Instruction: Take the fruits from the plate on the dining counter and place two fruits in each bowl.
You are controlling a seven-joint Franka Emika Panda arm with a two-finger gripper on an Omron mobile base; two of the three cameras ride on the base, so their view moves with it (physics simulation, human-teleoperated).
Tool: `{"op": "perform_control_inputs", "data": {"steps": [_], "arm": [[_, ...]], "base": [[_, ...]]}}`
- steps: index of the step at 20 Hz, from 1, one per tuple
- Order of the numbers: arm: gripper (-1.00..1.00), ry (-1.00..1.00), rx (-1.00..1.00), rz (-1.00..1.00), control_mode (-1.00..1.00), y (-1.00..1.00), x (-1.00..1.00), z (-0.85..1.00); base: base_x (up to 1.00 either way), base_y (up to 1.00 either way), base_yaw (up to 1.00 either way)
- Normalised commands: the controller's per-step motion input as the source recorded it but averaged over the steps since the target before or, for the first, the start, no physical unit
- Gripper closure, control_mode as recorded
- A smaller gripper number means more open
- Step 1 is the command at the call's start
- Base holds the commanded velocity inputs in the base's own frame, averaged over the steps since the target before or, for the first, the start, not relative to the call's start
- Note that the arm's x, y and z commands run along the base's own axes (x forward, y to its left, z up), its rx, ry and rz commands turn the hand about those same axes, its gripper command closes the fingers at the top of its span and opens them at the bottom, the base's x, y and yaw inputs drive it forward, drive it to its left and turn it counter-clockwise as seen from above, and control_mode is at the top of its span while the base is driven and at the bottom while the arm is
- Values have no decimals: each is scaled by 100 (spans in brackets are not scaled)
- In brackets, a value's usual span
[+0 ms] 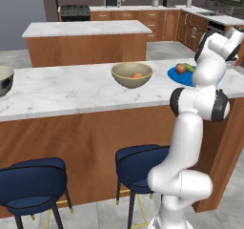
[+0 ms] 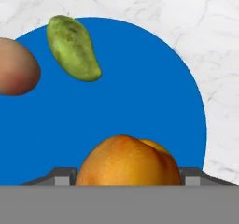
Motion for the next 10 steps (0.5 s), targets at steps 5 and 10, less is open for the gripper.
{"op": "perform_control_inputs", "data": {"steps": [5,10], "arm": [[100,0,-2,0,-100,34,-98,11],[100,0,-2,0,-100,89,-48,33]], "base": [[0,0,0],[0,0,0]]}}
